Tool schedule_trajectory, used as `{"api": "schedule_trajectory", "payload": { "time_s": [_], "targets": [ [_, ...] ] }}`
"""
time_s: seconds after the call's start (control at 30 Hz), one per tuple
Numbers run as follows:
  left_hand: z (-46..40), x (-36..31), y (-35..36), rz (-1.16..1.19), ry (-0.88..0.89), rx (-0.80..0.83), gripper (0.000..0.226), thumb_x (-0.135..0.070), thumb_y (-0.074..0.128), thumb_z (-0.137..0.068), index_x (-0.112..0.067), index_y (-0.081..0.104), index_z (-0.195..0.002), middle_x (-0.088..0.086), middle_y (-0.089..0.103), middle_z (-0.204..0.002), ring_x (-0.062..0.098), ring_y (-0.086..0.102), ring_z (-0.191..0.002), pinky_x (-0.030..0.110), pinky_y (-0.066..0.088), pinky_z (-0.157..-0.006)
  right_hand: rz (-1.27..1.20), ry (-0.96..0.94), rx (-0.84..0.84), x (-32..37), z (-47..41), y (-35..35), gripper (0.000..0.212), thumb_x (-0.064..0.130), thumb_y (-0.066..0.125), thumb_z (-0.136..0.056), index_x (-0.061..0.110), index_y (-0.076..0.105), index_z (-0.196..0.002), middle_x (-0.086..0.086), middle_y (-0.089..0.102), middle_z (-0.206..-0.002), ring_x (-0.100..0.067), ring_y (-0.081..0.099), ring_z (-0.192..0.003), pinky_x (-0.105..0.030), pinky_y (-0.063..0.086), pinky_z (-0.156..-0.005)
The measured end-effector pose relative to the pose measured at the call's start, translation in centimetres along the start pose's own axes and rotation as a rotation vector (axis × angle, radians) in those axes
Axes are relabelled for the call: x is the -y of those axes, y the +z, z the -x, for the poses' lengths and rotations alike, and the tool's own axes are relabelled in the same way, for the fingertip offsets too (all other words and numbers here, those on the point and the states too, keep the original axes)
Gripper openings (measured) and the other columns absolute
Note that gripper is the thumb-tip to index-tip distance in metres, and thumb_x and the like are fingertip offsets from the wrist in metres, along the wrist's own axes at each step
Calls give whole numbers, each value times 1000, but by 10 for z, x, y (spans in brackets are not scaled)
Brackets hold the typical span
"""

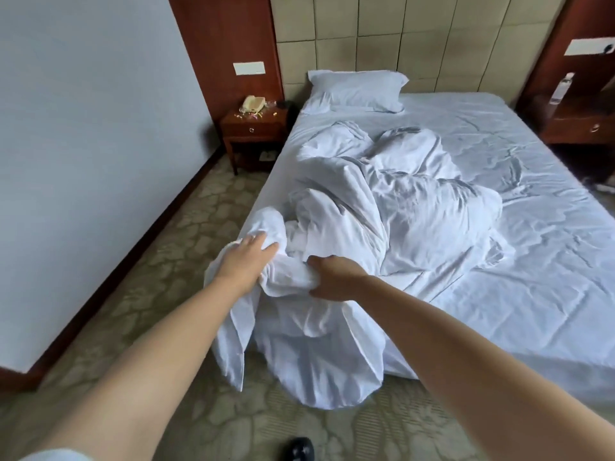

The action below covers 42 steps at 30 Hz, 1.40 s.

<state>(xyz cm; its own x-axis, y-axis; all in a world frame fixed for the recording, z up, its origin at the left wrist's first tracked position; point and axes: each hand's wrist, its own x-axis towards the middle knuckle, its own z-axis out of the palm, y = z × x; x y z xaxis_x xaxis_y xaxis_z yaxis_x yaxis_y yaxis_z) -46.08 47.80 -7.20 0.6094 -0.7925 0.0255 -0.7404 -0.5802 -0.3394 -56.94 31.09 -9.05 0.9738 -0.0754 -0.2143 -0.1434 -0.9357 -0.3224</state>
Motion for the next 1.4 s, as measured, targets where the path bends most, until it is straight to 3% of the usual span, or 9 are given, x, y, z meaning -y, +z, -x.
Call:
{"api": "schedule_trajectory", "payload": {
  "time_s": [0.07, 0.13, 0.2, 0.27, 0.33, 0.4, 0.6, 0.83, 1.4],
  "targets": [
    [3, 38, 1, -124, -9, -174, 46, -3, 80, -44, -13, 66, -86, 10, 62, -86, 27, 60, -63, 28, 46, -45, -159, 12, 14, 20, -15, -3, 62, 50, 68, -79, 21, 47, -129, -4, 59, -123, -27, 56, -110, -30, 38, -79],
    [14, 67, 16, -126, 65, -172, 23, -2, 61, -56, -12, 58, -76, 8, 59, -72, 27, 56, -56, 27, 42, -43, -233, 30, 96, 37, -30, 2, 71, 61, 66, -76, 23, 46, -132, 0, 56, -128, -23, 54, -114, -31, 40, -86],
    [26, 84, 46, -56, 146, 7, 26, -5, 43, -74, -14, 63, -89, 6, 63, -86, 28, 62, -77, 34, 49, -59, -257, 58, 234, 48, -47, 23, 81, 70, 64, -71, 25, 44, -136, 2, 50, -138, -20, 48, -122, -32, 39, -97],
    [43, 87, 75, 69, 99, 447, 31, -15, 41, -93, -22, 59, -118, 3, 58, -121, 26, 53, -113, 40, 43, -89, -287, 124, 378, 57, -63, 47, 94, 79, 60, -66, 28, 37, -142, 1, 41, -147, -19, 40, -133, -33, 33, -108],
    [59, 88, 102, 114, 82, 797, 43, -18, 48, -95, -31, 46, -136, 0, 37, -145, 26, 35, -134, 48, 29, -106, -229, 178, 457, 62, -79, 70, 95, 77, 57, -71, 27, 29, -148, -2, 37, -151, -20, 33, -139, -35, 27, -114],
    [67, 85, 119, 123, 67, 906, 66, -6, 54, -91, -32, 30, -147, 3, 14, -157, 29, 17, -144, 54, 19, -113, -98, 193, 437, 60, -86, 81, 88, 66, 57, -81, 25, 23, -150, -5, 30, -154, -22, 26, -143, -37, 23, -116],
    [44, 94, 155, 226, 77, 792, 78, -2, 48, -90, -28, 11, -153, 2, 1, -160, 29, 19, -144, 40, 39, -104, 4, 234, 371, 59, -107, 95, 75, 49, 54, -92, 22, 18, -152, -9, 35, -149, -28, 38, -135, -37, 35, -108],
    [-9, 53, 155, 311, 179, 640, 72, -6, 43, -91, -29, 12, -152, 3, 6, -159, 26, 19, -143, 42, 36, -106, -84, 332, 272, 29, -92, 82, 78, 47, 57, -90, 28, 14, -152, -4, 34, -150, -26, 37, -135, -39, 37, -107],
    [-130, -172, 81, 393, 379, 534, 63, -20, 46, -95, -27, 17, -151, 2, 13, -158, 28, 28, -140, 41, 35, -108, -100, 494, 184, -186, 1, 42, 80, 42, 61, -88, 29, 14, -152, -1, 32, -152, -25, 35, -136, -39, 38, -106]
  ]
}}
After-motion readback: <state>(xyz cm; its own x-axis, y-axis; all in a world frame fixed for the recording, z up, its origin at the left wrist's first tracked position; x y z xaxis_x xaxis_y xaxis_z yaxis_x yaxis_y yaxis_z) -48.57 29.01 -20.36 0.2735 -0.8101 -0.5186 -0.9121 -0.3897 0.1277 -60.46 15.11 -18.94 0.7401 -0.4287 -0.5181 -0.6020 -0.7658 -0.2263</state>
